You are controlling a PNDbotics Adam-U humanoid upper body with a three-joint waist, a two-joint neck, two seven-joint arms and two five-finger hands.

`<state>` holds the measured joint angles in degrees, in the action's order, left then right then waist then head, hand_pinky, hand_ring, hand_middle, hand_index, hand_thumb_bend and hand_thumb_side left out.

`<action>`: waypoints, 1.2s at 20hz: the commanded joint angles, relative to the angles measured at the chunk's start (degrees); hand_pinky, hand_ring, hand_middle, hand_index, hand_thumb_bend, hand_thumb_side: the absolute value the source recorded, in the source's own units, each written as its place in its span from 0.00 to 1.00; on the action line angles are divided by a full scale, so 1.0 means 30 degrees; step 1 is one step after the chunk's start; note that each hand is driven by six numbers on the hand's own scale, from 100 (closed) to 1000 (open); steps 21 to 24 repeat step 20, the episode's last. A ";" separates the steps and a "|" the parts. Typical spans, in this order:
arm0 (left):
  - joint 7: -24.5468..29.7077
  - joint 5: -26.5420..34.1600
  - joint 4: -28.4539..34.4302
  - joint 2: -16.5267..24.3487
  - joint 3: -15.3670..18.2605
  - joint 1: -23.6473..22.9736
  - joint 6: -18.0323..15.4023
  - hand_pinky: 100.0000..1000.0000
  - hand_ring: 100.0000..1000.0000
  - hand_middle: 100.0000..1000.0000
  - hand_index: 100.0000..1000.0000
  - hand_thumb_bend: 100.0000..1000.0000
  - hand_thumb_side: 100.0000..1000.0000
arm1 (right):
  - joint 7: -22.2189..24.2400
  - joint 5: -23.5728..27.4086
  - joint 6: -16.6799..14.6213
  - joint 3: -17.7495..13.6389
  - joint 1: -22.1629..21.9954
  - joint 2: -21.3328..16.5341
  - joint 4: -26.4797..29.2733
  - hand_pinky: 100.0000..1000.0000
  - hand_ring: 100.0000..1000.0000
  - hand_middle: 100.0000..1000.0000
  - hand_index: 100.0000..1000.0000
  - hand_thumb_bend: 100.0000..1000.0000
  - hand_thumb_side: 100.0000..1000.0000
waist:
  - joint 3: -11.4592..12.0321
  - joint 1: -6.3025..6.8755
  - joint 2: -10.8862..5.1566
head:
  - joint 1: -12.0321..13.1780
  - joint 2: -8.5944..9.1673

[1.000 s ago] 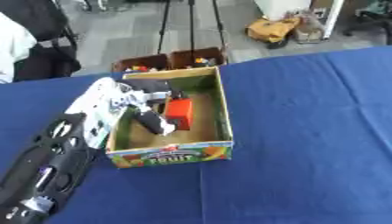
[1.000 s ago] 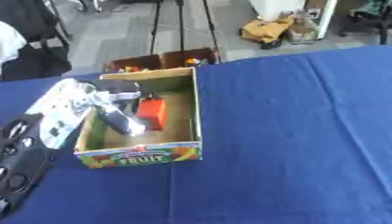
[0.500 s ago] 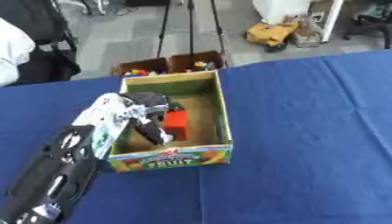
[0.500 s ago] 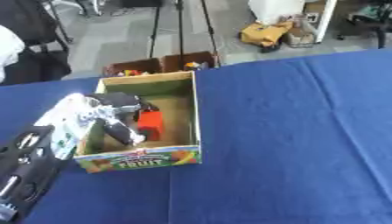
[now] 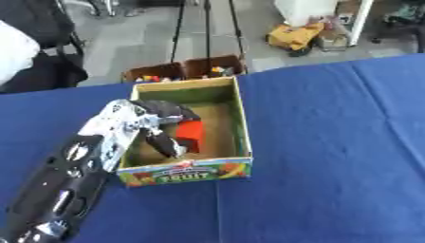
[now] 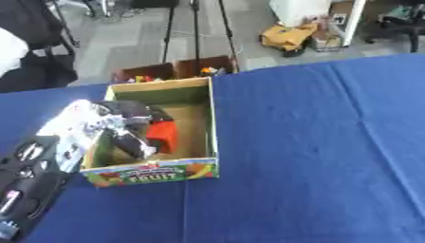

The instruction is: Pick up objects on the table and place them in the box.

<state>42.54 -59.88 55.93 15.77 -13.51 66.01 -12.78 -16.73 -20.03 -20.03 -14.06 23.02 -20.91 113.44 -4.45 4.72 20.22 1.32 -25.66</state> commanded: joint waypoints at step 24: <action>-0.0052 0.0688 0.7778 0.1644 0.1565 0.0756 0.0743 0.81 0.99 1.00 1.00 0.00 0.57 | -0.0012 0.0090 0.0014 -0.0051 -0.0007 -0.0272 0.0384 0.60 0.70 0.45 0.65 0.00 0.99 | 0.0429 -0.0063 -0.0251 | -0.0288 -0.0154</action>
